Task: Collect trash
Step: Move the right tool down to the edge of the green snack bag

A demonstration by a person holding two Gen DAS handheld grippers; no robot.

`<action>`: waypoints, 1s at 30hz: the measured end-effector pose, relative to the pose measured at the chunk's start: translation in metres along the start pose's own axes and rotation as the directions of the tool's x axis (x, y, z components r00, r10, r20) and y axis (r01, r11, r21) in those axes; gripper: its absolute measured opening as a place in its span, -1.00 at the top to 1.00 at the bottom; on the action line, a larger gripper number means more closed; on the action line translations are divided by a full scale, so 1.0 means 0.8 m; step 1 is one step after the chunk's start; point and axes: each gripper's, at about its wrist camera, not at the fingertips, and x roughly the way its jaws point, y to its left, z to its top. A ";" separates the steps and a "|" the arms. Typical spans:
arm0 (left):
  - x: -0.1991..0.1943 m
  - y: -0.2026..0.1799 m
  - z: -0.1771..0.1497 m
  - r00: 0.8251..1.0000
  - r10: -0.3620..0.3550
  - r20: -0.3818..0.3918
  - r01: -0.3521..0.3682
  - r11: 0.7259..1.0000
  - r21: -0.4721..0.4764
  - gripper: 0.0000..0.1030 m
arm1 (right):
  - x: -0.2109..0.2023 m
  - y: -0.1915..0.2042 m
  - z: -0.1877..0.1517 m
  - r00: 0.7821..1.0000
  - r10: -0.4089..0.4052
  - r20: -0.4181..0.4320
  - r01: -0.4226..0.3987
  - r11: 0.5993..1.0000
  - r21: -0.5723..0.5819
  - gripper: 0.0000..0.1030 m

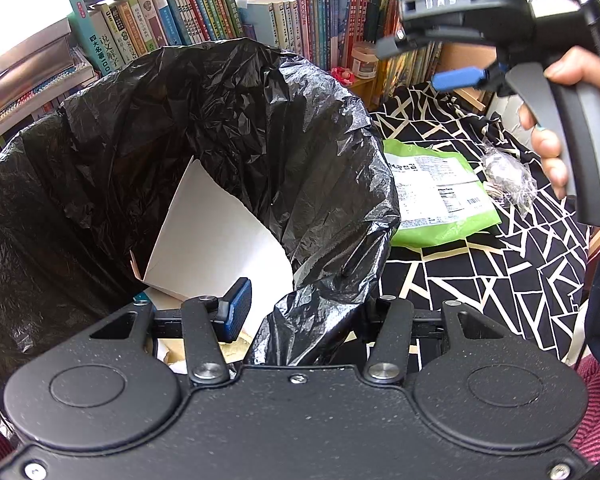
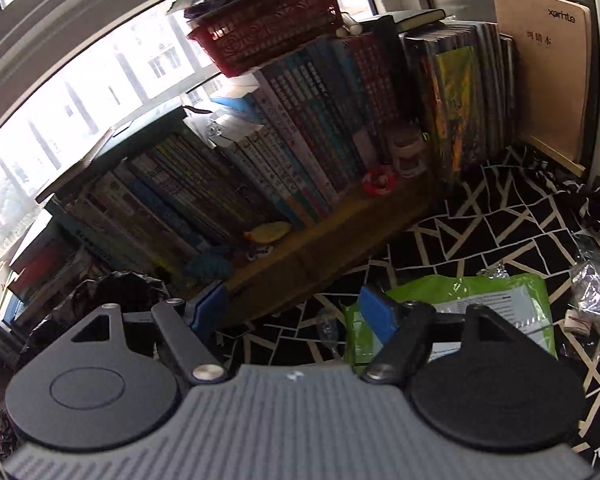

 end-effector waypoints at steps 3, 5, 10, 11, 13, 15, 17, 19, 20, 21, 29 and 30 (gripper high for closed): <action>0.000 0.000 0.001 1.000 -0.002 -0.003 0.002 1.000 -0.004 0.06 | 0.006 -0.019 0.002 0.998 -0.055 -0.010 0.055 0.998 0.028 -0.60; 0.000 0.000 0.000 1.000 -0.001 -0.002 0.001 1.000 -0.005 0.06 | 0.005 -0.034 0.006 0.995 -0.102 0.001 0.102 0.994 0.031 -0.60; 0.000 -0.001 0.000 1.000 -0.002 -0.003 0.002 1.000 -0.006 0.05 | 0.008 -0.079 0.018 0.978 -0.205 -0.036 0.207 0.978 0.041 -0.68; 0.000 -0.001 0.000 1.000 -0.002 -0.003 0.002 1.000 -0.006 0.05 | 0.014 -0.087 0.018 0.970 -0.233 -0.065 0.236 0.971 0.036 -0.77; 0.000 -0.001 0.000 1.000 -0.002 -0.003 0.002 1.000 -0.006 0.05 | 0.027 -0.103 0.014 0.949 -0.294 -0.111 0.299 0.953 0.036 -0.88; 0.000 -0.001 0.000 1.000 -0.002 -0.003 0.002 1.000 -0.007 0.05 | 0.042 -0.122 0.005 0.924 -0.349 -0.157 0.360 0.932 0.050 -0.98; 0.000 -0.001 0.001 1.000 -0.005 -0.004 0.005 1.000 -0.008 0.05 | 0.058 -0.137 -0.005 0.900 -0.387 -0.199 0.402 0.915 0.041 -0.98; 0.000 0.000 0.000 1.000 -0.008 -0.004 0.008 1.000 -0.010 0.05 | 0.074 -0.149 -0.018 0.885 -0.414 -0.213 0.426 0.905 0.012 -0.99; 0.000 0.000 0.000 1.000 -0.010 -0.004 0.009 1.000 -0.011 0.05 | 0.081 -0.155 -0.024 0.884 -0.418 -0.210 0.428 0.904 0.000 -1.00; 0.000 0.001 -0.001 1.000 -0.011 -0.005 0.011 1.000 -0.012 0.05 | 0.087 -0.161 -0.029 0.884 -0.419 -0.208 0.427 0.904 -0.007 -1.00; 0.000 0.003 -0.001 1.000 -0.013 -0.005 0.013 1.000 -0.014 0.04 | 0.118 -0.221 -0.064 0.894 -0.375 -0.243 0.413 0.902 0.125 -1.00; 0.000 0.003 -0.001 1.000 -0.013 -0.005 0.013 1.000 -0.013 0.03 | 0.120 -0.225 -0.069 0.896 -0.368 -0.247 0.411 0.900 0.148 -1.00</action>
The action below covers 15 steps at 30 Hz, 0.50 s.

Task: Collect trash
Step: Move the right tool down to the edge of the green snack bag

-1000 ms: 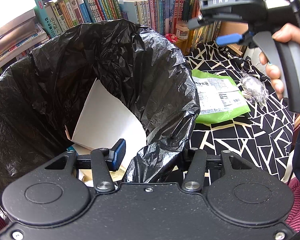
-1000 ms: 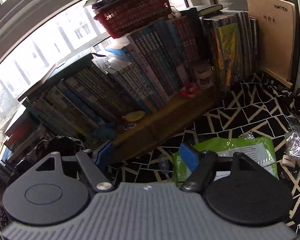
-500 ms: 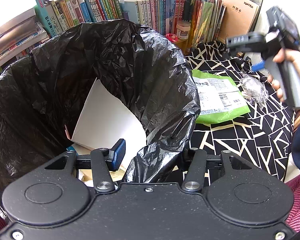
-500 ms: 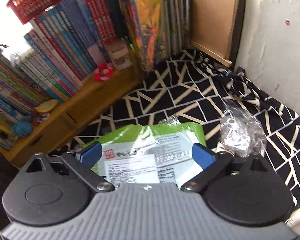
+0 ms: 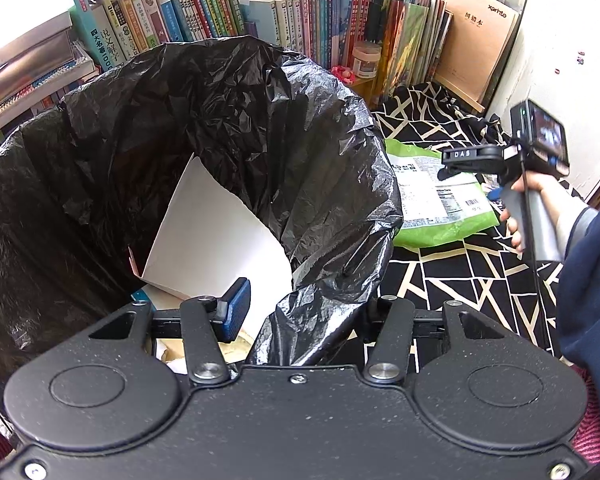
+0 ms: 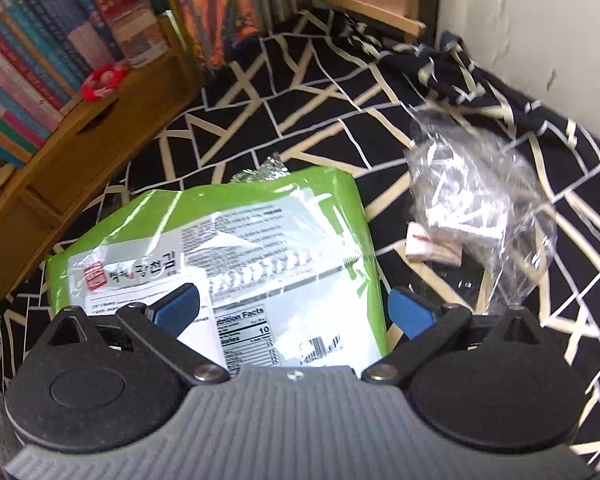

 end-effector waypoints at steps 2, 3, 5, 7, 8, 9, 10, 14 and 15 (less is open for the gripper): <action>0.000 0.000 0.000 1.000 0.000 0.000 0.000 1.000 0.000 0.03 | 0.010 -0.005 -0.005 0.999 0.022 -0.027 -0.021 0.999 0.048 -1.00; 0.000 0.000 0.000 1.000 0.000 0.000 0.000 1.000 0.000 0.03 | 0.014 -0.005 -0.008 0.999 0.040 -0.032 -0.038 0.997 0.066 -1.00; 0.000 0.001 0.000 1.000 0.002 0.001 -0.002 1.000 0.001 0.02 | 0.017 -0.001 -0.012 0.998 0.060 -0.031 -0.058 0.996 0.071 -1.00; 0.000 0.001 0.001 1.000 0.005 0.003 -0.005 1.000 0.003 0.02 | 0.018 0.007 -0.015 0.997 0.077 -0.031 -0.075 0.996 0.052 -1.00; 0.000 0.001 0.001 1.000 0.005 0.004 -0.005 1.000 0.003 0.02 | 0.018 0.011 -0.015 0.995 0.096 -0.034 -0.095 0.994 0.045 -1.00; 0.000 0.001 0.001 1.000 0.006 0.004 -0.006 1.000 0.004 0.02 | 0.019 0.013 -0.017 0.992 0.120 -0.040 -0.118 0.992 0.044 -1.00; 0.000 0.001 0.001 1.000 0.006 0.004 -0.006 1.000 0.004 0.02 | 0.020 0.016 -0.019 0.989 0.142 -0.047 -0.140 0.989 0.044 -1.00; 0.000 0.001 0.001 1.000 0.006 0.004 -0.006 1.000 0.003 0.01 | 0.031 0.037 -0.030 0.988 0.131 -0.082 -0.133 0.991 -0.018 -1.00; 0.000 0.001 0.001 1.000 0.006 0.004 -0.006 1.000 0.003 0.01 | 0.033 0.042 -0.033 0.989 0.122 -0.085 -0.125 0.991 -0.038 -1.00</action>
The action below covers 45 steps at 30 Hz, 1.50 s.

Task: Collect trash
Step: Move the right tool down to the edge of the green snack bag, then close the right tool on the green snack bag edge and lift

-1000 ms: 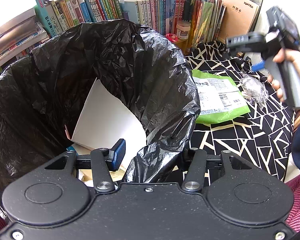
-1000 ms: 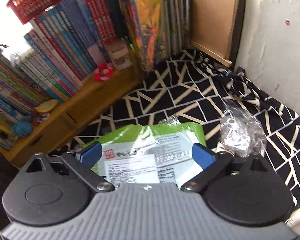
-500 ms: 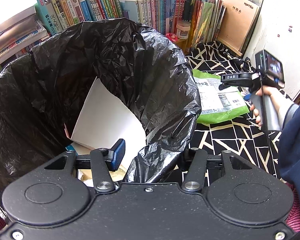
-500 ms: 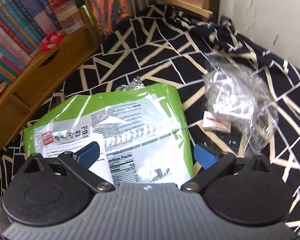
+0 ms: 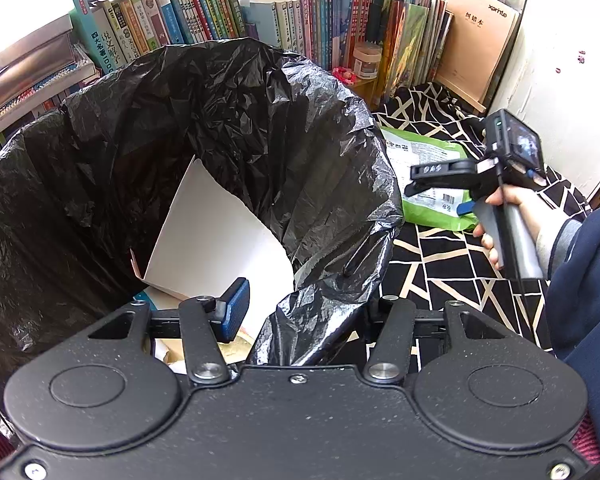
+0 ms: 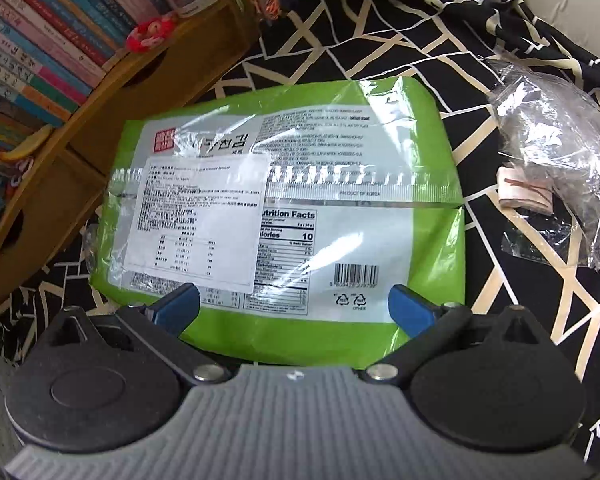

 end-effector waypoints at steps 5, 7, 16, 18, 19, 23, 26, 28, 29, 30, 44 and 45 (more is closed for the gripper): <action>0.000 -0.001 0.000 1.000 0.001 0.001 -0.001 1.000 0.001 0.01 | 0.010 0.021 -0.009 1.000 -0.015 -0.015 0.015 0.999 -0.047 -1.00; 0.000 -0.001 0.000 1.000 0.002 0.001 -0.002 1.000 0.002 0.01 | 0.009 0.025 -0.011 1.000 0.013 -0.007 -0.013 0.999 -0.049 -1.00; 0.000 -0.001 0.000 1.000 0.004 0.002 -0.004 1.000 0.002 0.01 | 0.024 0.073 -0.039 0.996 -0.087 0.005 0.085 0.961 -0.265 -0.93; -0.001 -0.002 -0.001 1.000 0.004 0.002 -0.004 1.000 0.003 0.01 | 0.022 0.082 -0.044 0.997 -0.080 0.012 0.080 0.955 -0.284 -0.86; -0.001 -0.002 -0.001 1.000 0.004 0.002 -0.004 1.000 0.003 0.01 | 0.022 0.087 -0.046 0.997 -0.073 0.016 0.074 0.953 -0.295 -0.83; -0.001 -0.002 -0.001 1.000 0.004 0.002 -0.004 1.000 0.003 0.01 | 0.016 0.100 -0.052 0.996 -0.078 0.049 0.090 0.935 -0.342 -0.46; -0.001 -0.002 -0.001 1.000 0.004 0.002 -0.004 1.000 0.003 0.01 | 0.011 0.101 -0.052 0.993 -0.085 0.083 0.108 0.935 -0.339 0.03; -0.001 -0.002 -0.001 1.000 0.004 0.002 -0.004 1.000 0.002 0.01 | 0.005 0.099 -0.048 0.991 -0.081 0.108 0.112 0.941 -0.319 0.45; -0.001 -0.002 -0.001 1.000 0.004 0.003 -0.004 1.000 0.003 0.01 | 0.002 0.099 -0.046 0.989 -0.086 0.122 0.120 0.944 -0.308 0.65; -0.001 -0.002 -0.001 1.000 0.004 0.003 -0.004 1.000 0.003 0.01 | -0.001 0.098 -0.041 0.985 -0.092 0.145 0.132 0.946 -0.297 0.66; -0.001 -0.002 -0.001 1.000 0.004 0.003 -0.004 1.000 0.003 0.01 | -0.106 0.086 0.016 0.907 0.003 0.420 0.054 0.991 -0.123 0.84; -0.001 -0.002 -0.001 1.000 0.004 0.003 -0.004 1.000 0.003 0.01 | -0.115 0.086 0.019 0.904 0.013 0.428 0.042 0.992 -0.119 0.84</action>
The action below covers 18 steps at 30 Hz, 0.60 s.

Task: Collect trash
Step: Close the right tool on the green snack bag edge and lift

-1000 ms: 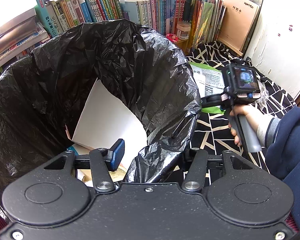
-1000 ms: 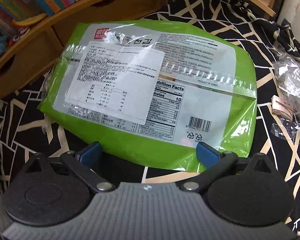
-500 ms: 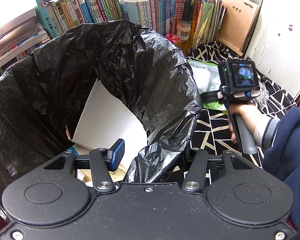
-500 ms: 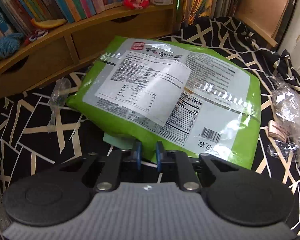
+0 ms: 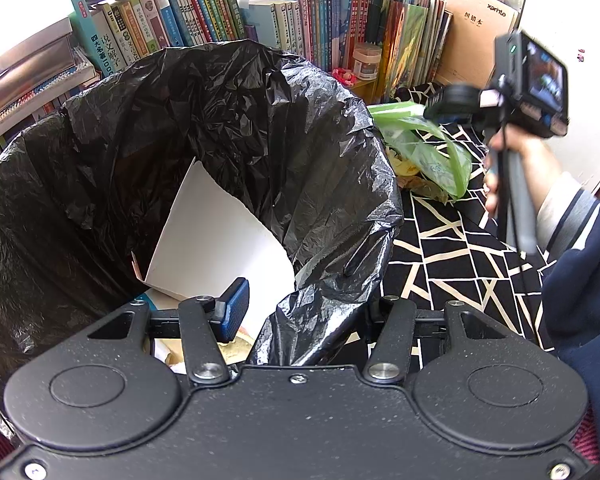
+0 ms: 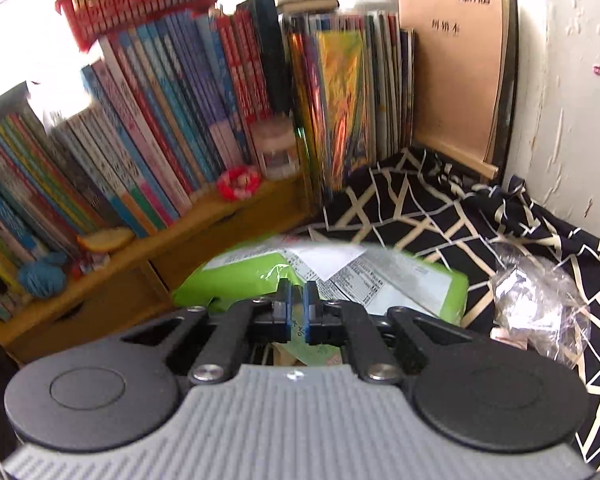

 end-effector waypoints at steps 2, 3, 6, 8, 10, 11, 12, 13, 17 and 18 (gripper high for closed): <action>0.000 0.000 0.000 1.000 0.000 0.000 0.000 1.000 -0.001 0.01 | -0.010 0.001 0.009 1.000 0.010 0.015 -0.010 1.000 0.009 0.84; 0.000 0.000 0.000 1.000 0.000 0.000 0.000 1.000 -0.001 0.01 | -0.015 0.002 0.012 1.000 0.015 0.021 -0.015 1.000 0.011 0.84; 0.000 0.000 0.000 1.000 0.000 0.000 0.000 1.000 -0.001 0.01 | -0.027 0.005 0.017 1.000 0.020 0.023 -0.020 1.000 -0.008 0.83; 0.000 0.000 0.000 1.000 -0.001 -0.001 0.001 1.000 -0.002 0.01 | -0.032 0.009 0.020 1.000 0.018 -0.008 -0.018 0.999 -0.030 0.77; -0.001 -0.001 0.000 1.000 -0.002 -0.001 0.002 1.000 -0.001 0.01 | -0.034 0.010 0.023 0.998 0.029 -0.060 -0.032 0.998 -0.047 0.67; -0.001 -0.001 0.000 1.000 -0.002 -0.001 0.002 1.000 -0.001 0.01 | -0.033 0.012 0.024 0.994 0.037 -0.107 -0.044 0.997 -0.070 0.29; -0.001 -0.001 0.000 1.000 -0.002 -0.001 0.002 1.000 -0.001 0.01 | -0.032 0.013 0.024 0.990 0.042 -0.134 -0.055 0.995 -0.089 -0.03; -0.001 -0.001 0.000 1.000 -0.001 -0.001 0.001 1.000 -0.001 0.01 | -0.031 0.017 0.022 0.988 0.039 -0.150 -0.057 0.992 -0.116 -0.24; -0.001 -0.001 0.000 1.000 -0.001 -0.001 0.001 1.000 -0.001 0.01 | -0.015 0.039 -0.005 0.990 -0.013 -0.143 -0.032 0.950 -0.311 -0.76; -0.001 0.000 0.001 1.000 -0.001 -0.001 0.001 1.000 -0.001 0.01 | -0.006 0.045 -0.015 0.987 -0.024 -0.161 -0.035 0.935 -0.354 -0.79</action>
